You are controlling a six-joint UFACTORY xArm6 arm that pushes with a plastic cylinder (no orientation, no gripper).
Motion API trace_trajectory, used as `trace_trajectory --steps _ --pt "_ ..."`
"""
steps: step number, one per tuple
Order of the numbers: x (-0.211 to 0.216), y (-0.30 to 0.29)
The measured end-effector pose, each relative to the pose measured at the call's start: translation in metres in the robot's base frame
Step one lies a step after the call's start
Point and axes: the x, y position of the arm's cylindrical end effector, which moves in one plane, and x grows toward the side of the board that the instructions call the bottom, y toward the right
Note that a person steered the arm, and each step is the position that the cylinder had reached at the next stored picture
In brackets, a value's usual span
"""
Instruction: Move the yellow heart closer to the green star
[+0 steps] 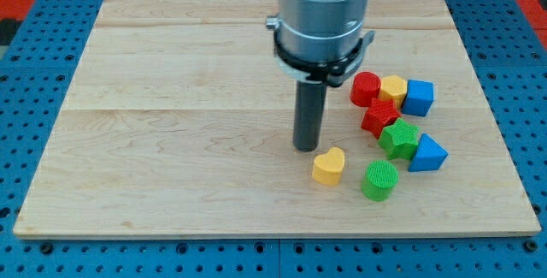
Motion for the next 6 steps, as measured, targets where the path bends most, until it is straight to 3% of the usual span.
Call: trace_trajectory --steps 2,6 --pt "0.032 -0.007" --pt "0.020 0.064"
